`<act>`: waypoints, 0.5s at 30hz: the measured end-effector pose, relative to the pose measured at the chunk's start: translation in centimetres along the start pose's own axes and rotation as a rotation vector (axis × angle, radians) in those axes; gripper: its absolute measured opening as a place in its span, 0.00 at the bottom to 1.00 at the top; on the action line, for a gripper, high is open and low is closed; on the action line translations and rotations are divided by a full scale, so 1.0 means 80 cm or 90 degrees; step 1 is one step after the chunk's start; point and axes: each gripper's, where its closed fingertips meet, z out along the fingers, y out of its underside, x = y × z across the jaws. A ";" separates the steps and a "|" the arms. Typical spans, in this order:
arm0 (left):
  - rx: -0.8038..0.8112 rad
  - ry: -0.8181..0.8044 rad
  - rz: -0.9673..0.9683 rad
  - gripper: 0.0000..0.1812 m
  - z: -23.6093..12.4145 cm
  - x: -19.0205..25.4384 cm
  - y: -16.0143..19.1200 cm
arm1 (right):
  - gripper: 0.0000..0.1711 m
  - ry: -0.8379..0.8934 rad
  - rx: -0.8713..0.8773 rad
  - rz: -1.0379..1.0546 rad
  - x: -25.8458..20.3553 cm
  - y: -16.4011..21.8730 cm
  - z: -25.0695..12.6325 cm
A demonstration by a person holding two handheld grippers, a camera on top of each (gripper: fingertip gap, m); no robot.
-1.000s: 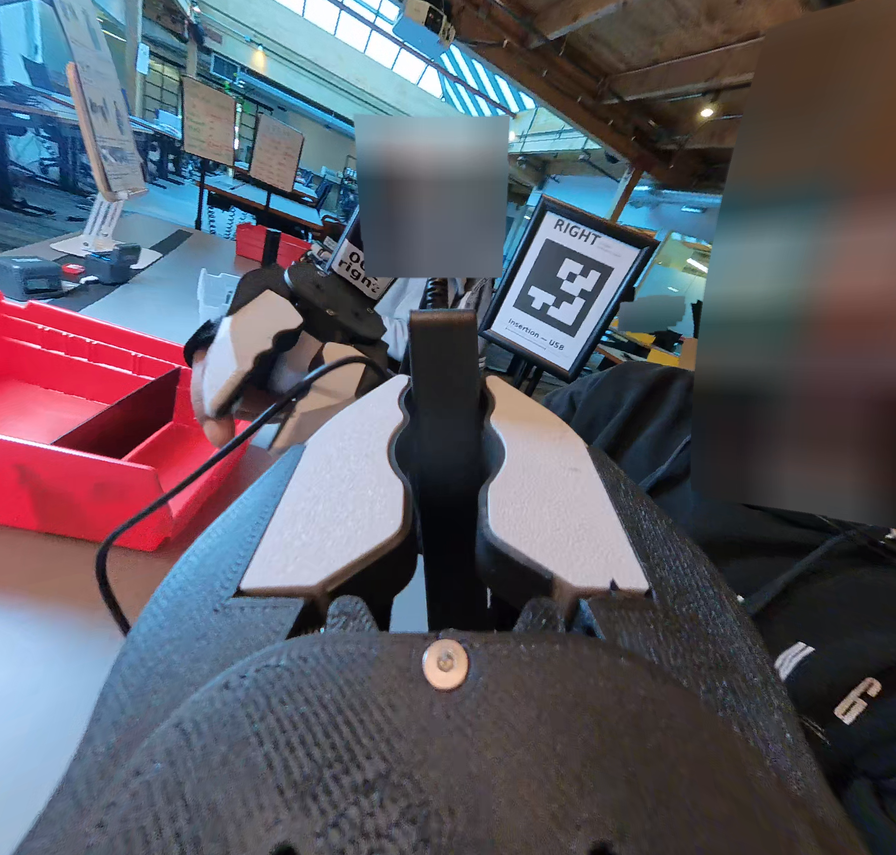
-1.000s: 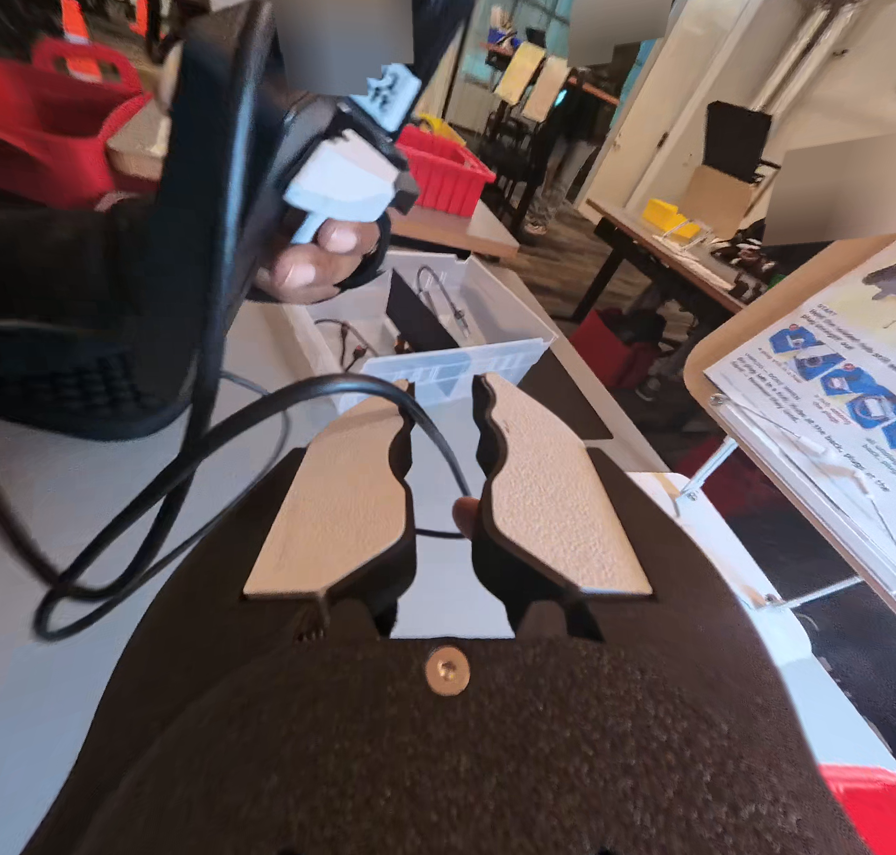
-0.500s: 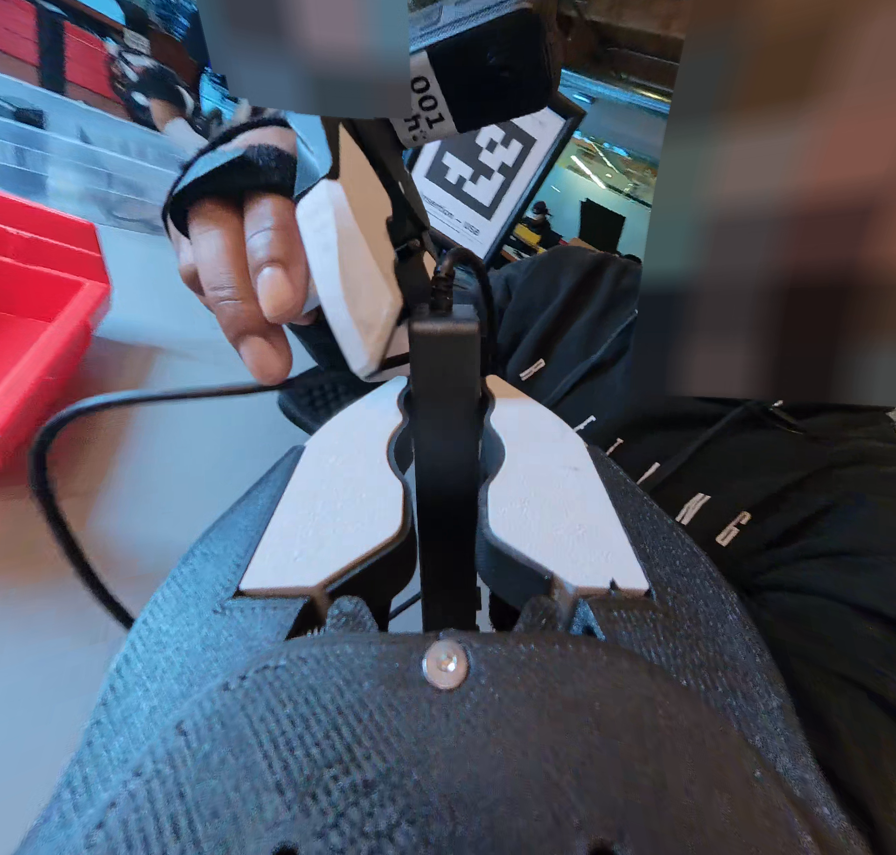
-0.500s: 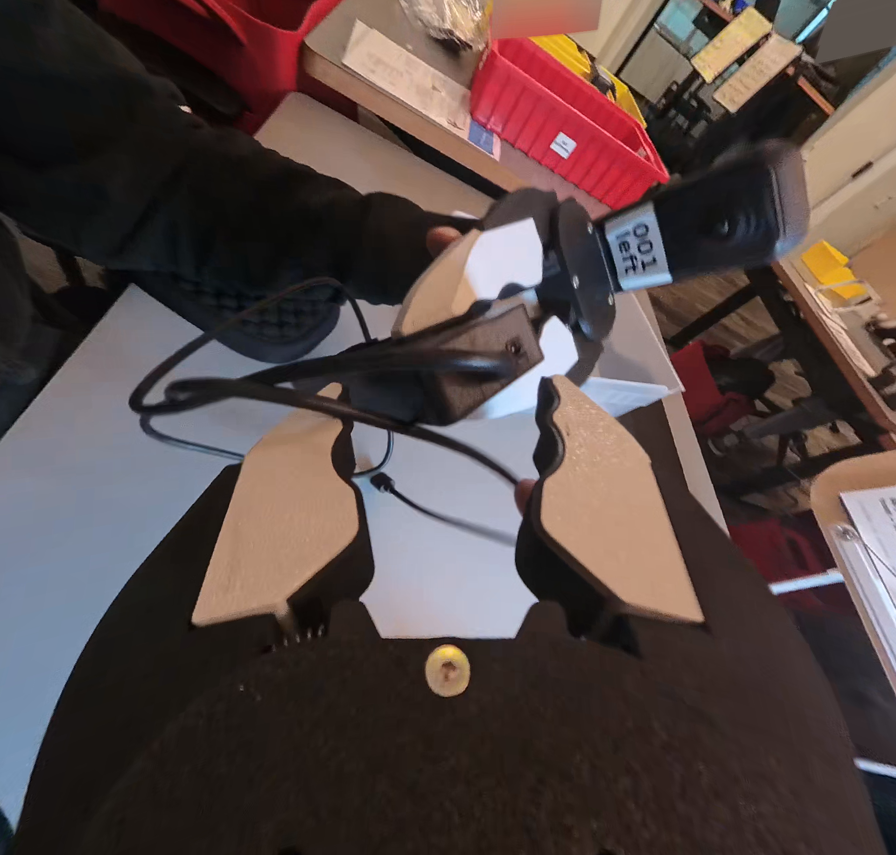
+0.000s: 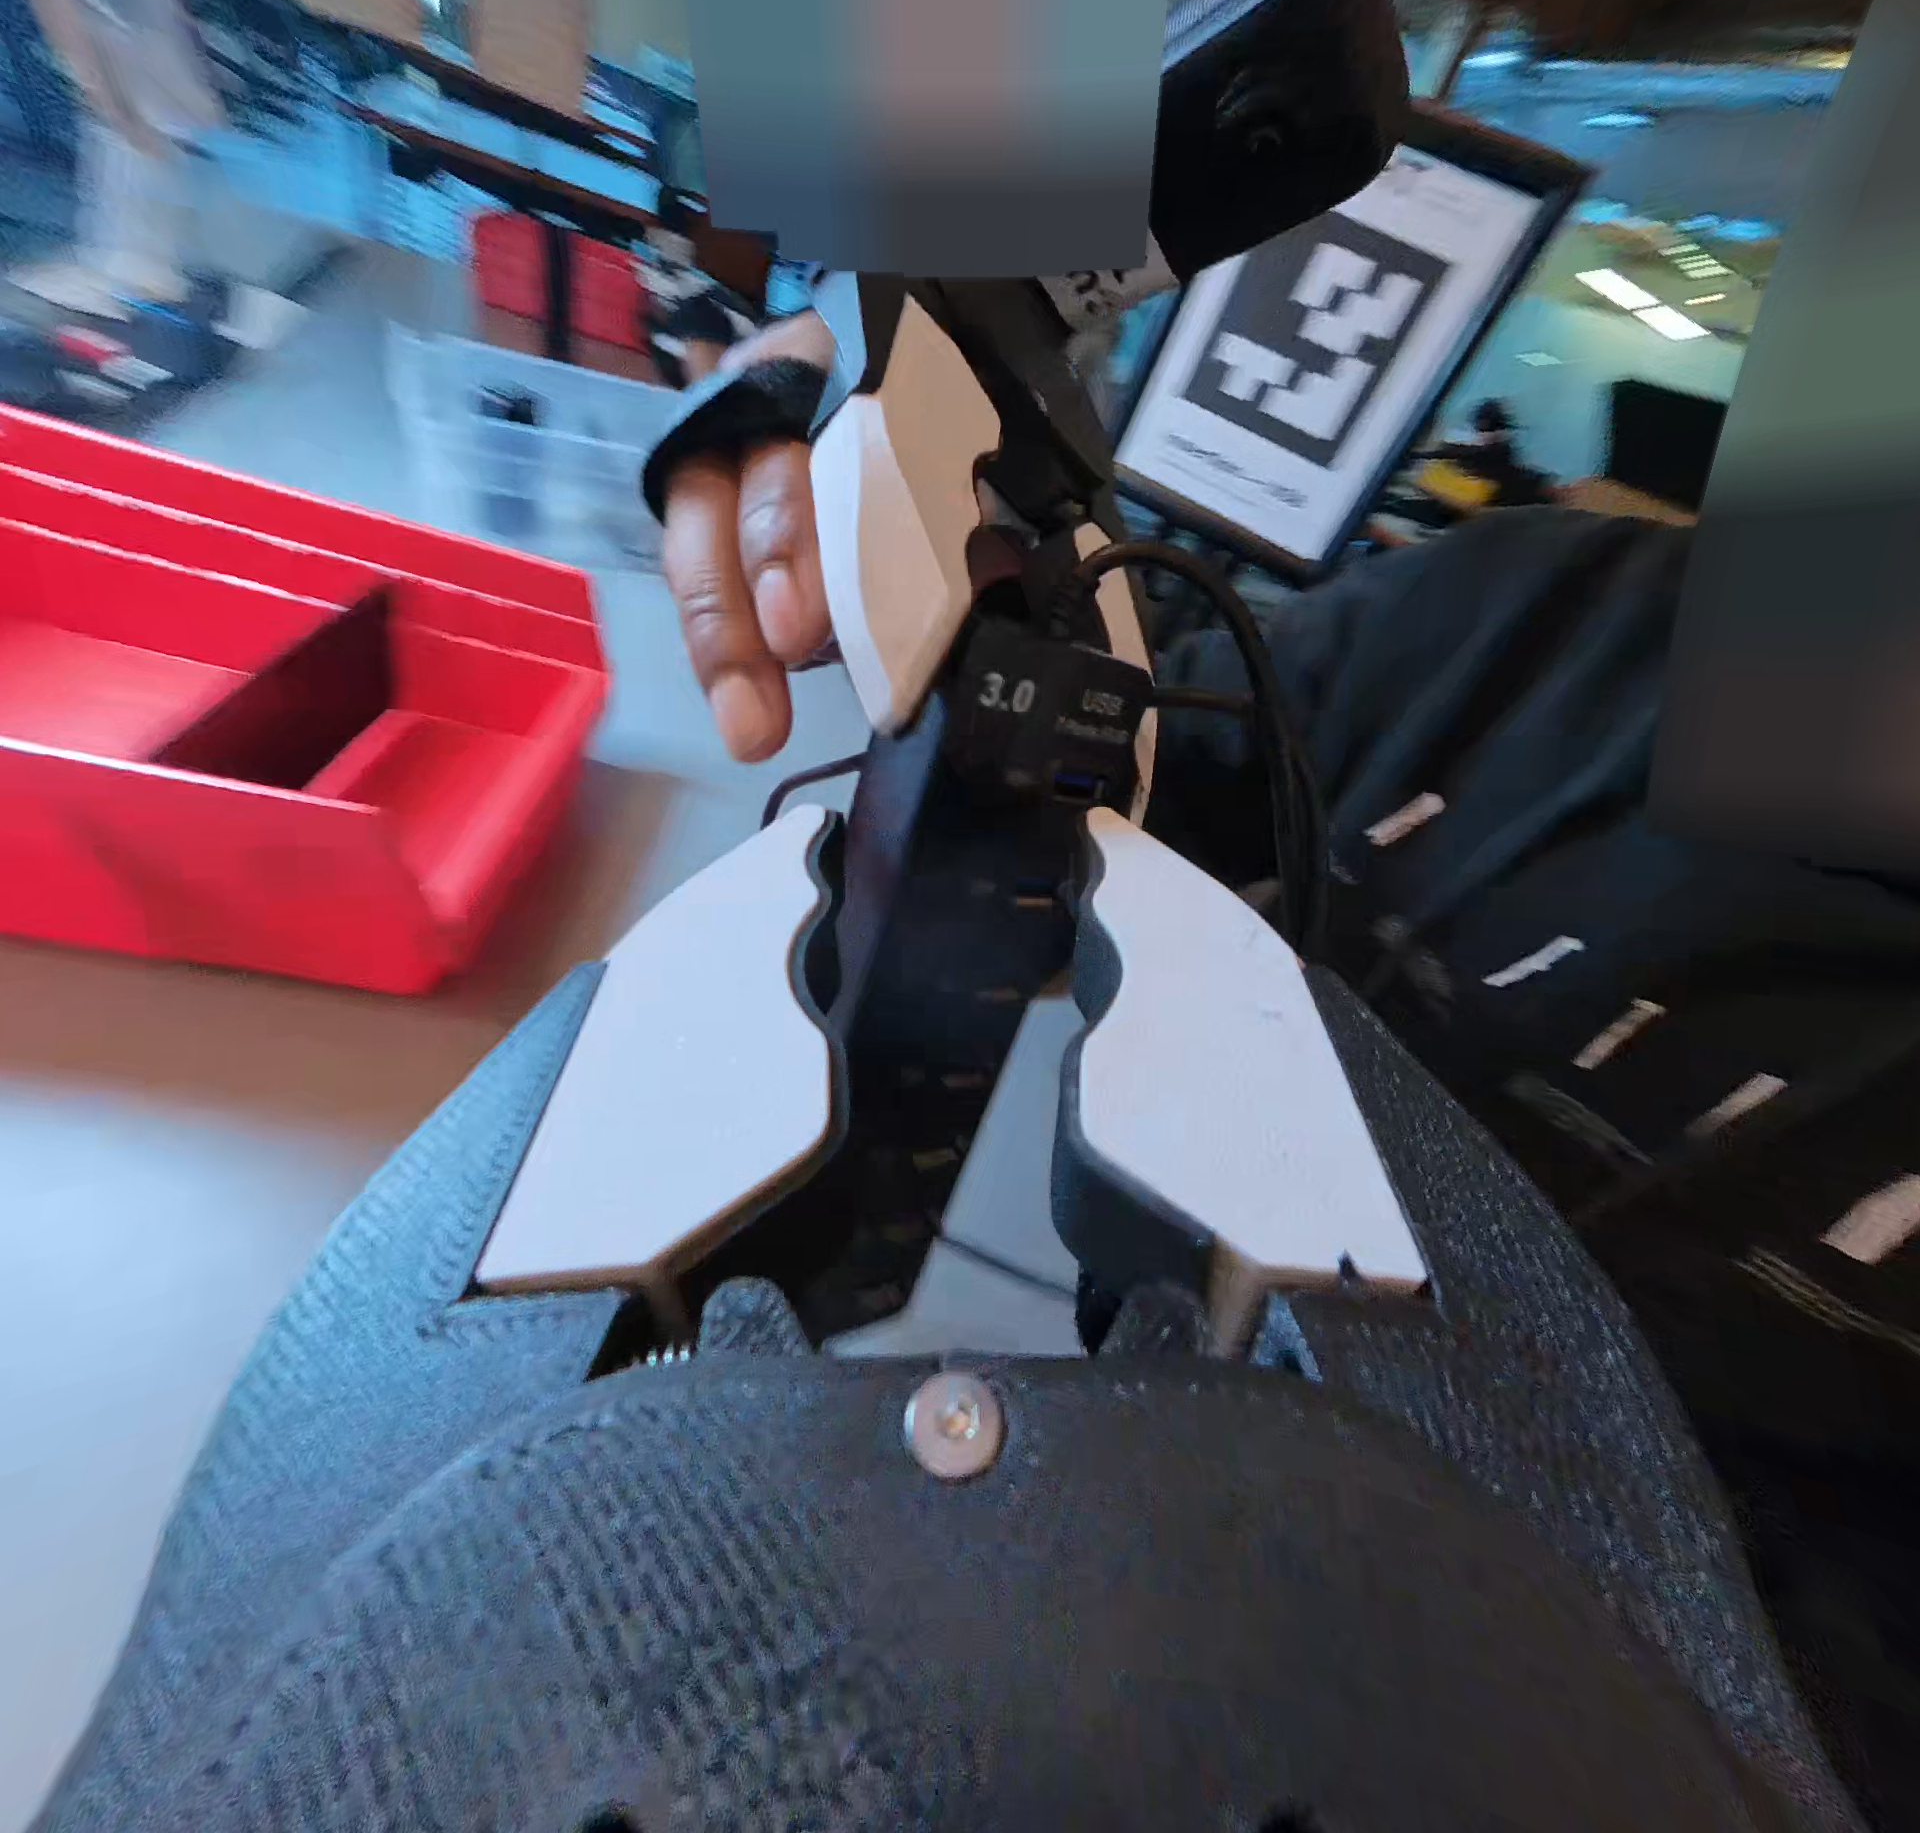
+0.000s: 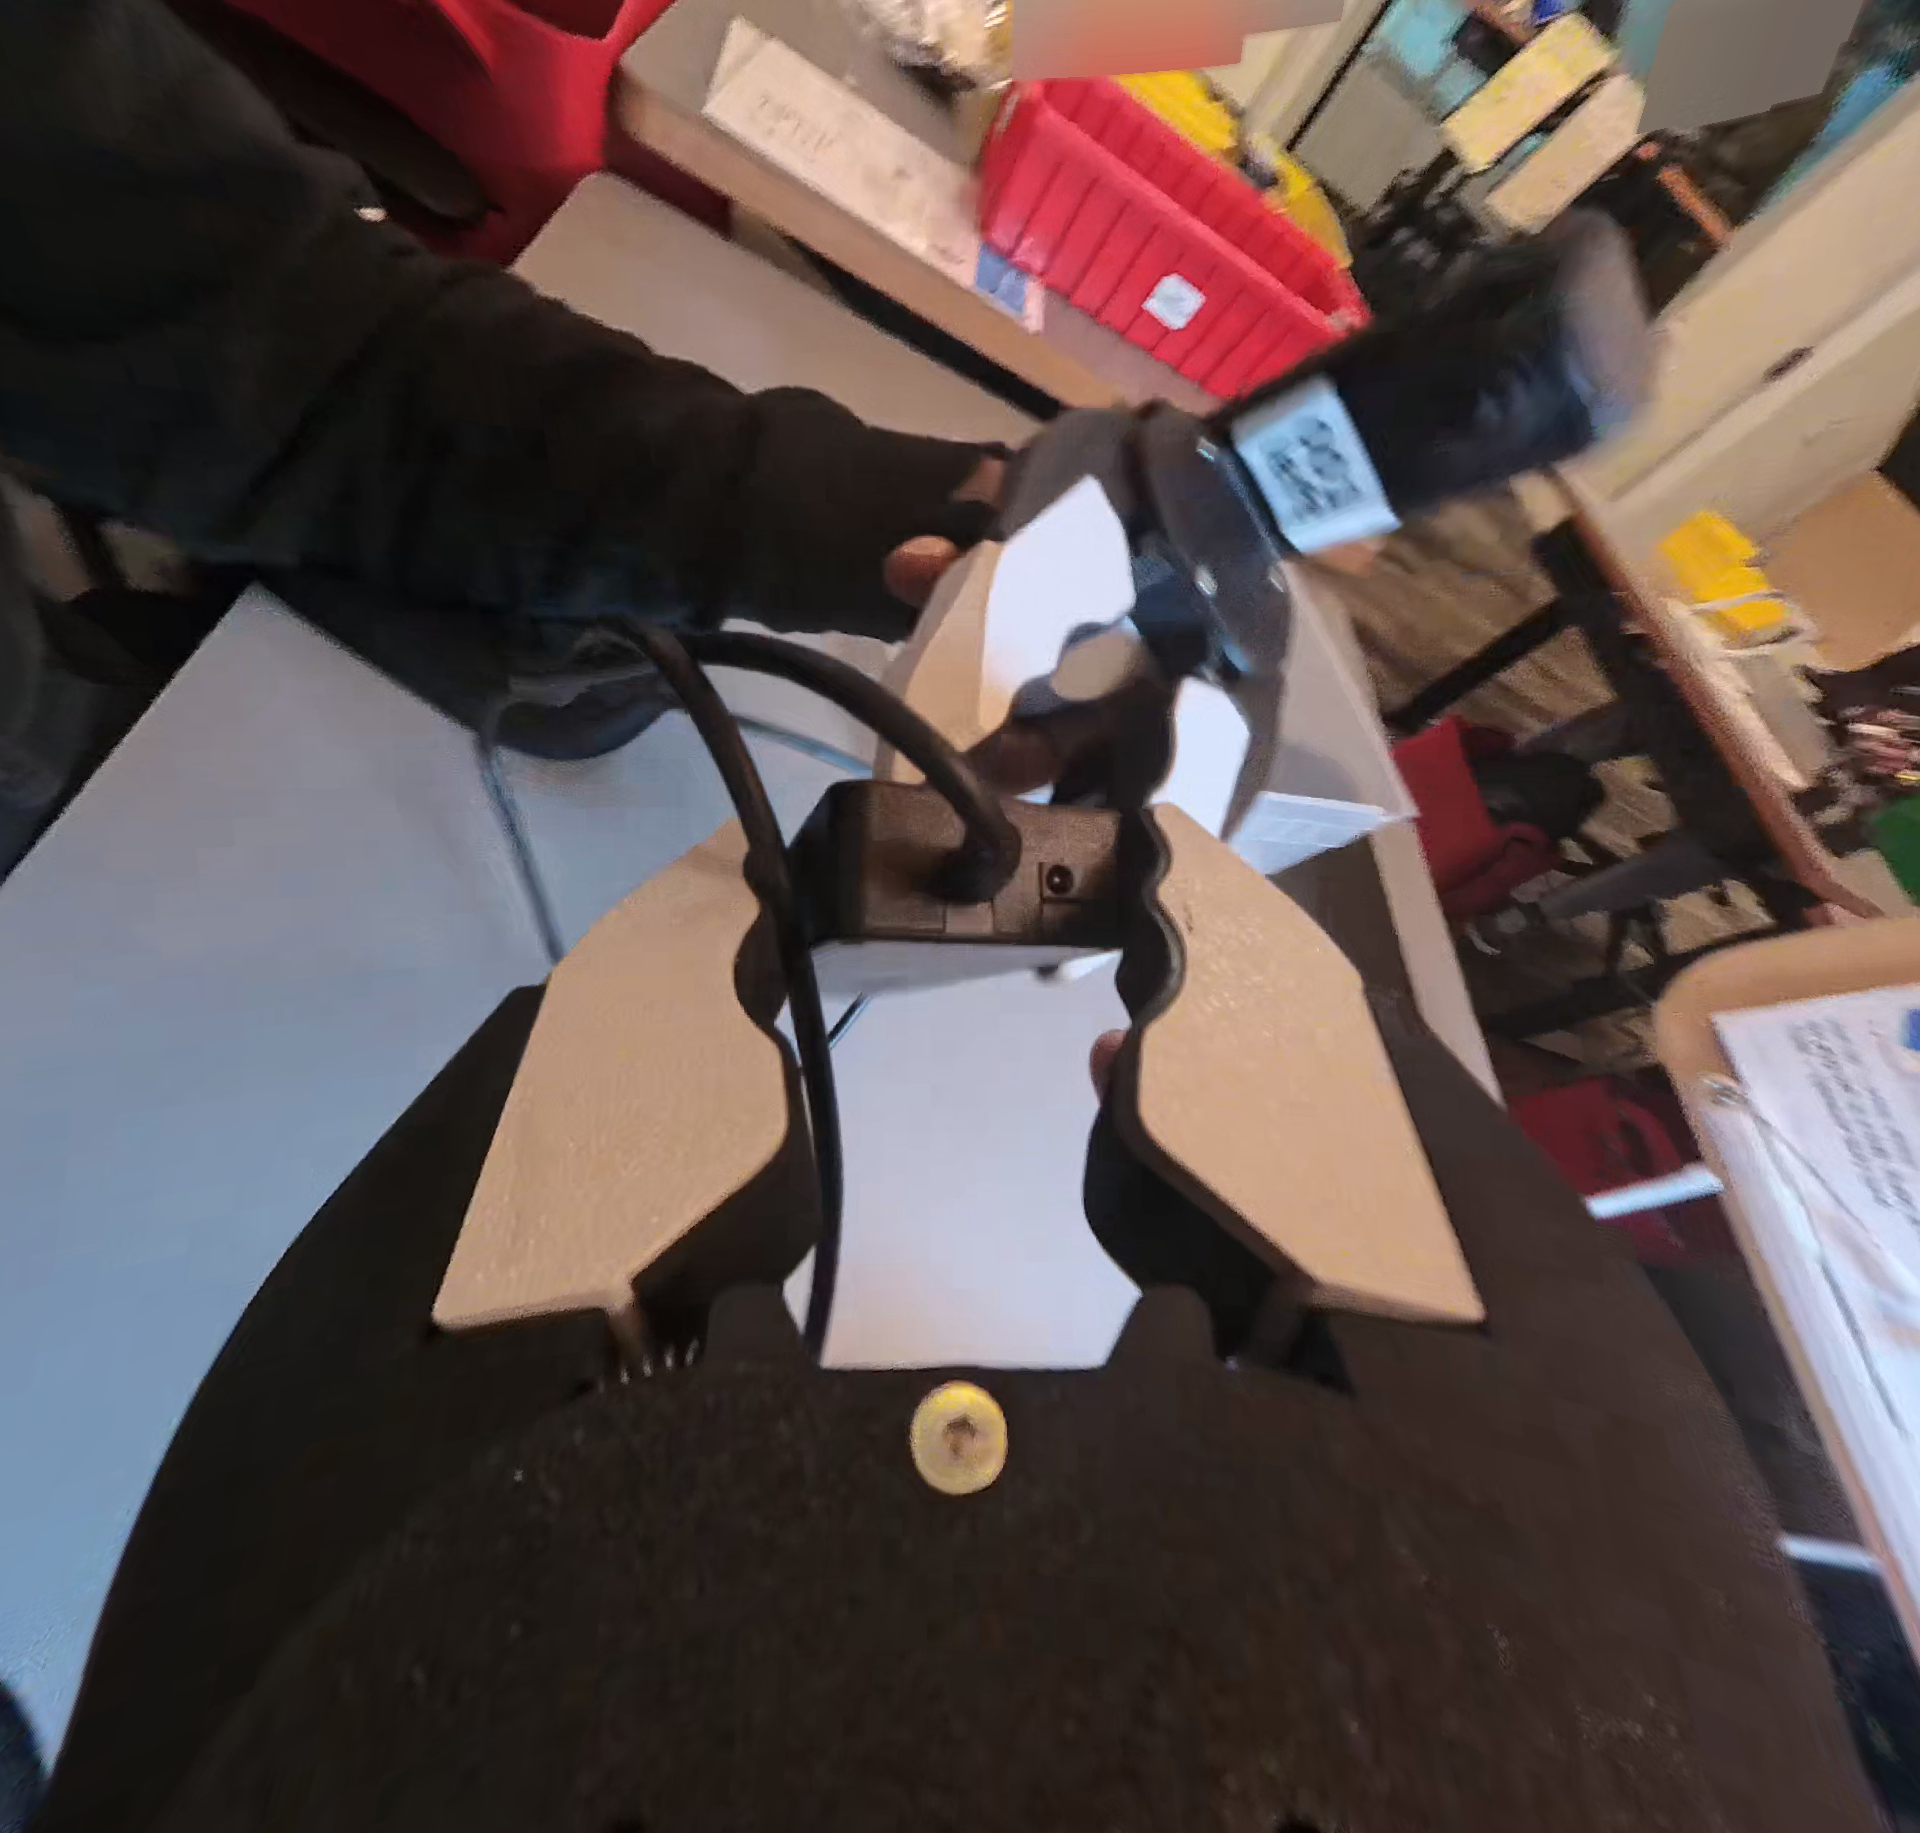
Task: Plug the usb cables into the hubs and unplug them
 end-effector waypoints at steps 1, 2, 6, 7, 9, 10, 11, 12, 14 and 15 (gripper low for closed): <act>0.005 -0.037 0.027 0.23 -0.006 -0.002 -0.006 | 0.36 0.016 -0.002 0.004 0.007 0.002 -0.007; 0.000 -0.075 0.054 0.24 -0.011 -0.006 -0.009 | 0.36 0.031 -0.004 0.008 0.014 0.006 -0.013; -0.092 -0.228 0.152 0.33 -0.010 -0.038 0.010 | 0.33 0.085 0.033 0.018 0.035 0.000 -0.032; -0.121 -0.232 0.160 0.36 -0.002 -0.041 0.018 | 0.33 0.096 0.048 0.019 0.039 -0.004 -0.036; -0.165 -0.260 0.193 0.41 0.019 -0.052 0.031 | 0.33 0.113 0.055 0.017 0.043 -0.008 -0.039; -0.171 -0.270 0.210 0.44 0.032 -0.058 0.034 | 0.33 0.117 0.056 0.014 0.043 -0.009 -0.039; -0.159 -0.288 0.225 0.46 0.045 -0.066 0.033 | 0.33 0.116 0.069 0.014 0.043 -0.012 -0.038; -0.142 -0.312 0.244 0.48 0.054 -0.076 0.031 | 0.33 0.112 0.090 0.017 0.041 -0.018 -0.037; -0.112 -0.338 0.279 0.47 0.066 -0.087 0.030 | 0.33 0.094 0.149 0.024 0.036 -0.035 -0.040; -0.088 -0.331 0.296 0.47 0.070 -0.086 0.028 | 0.33 0.086 0.174 0.024 0.034 -0.041 -0.043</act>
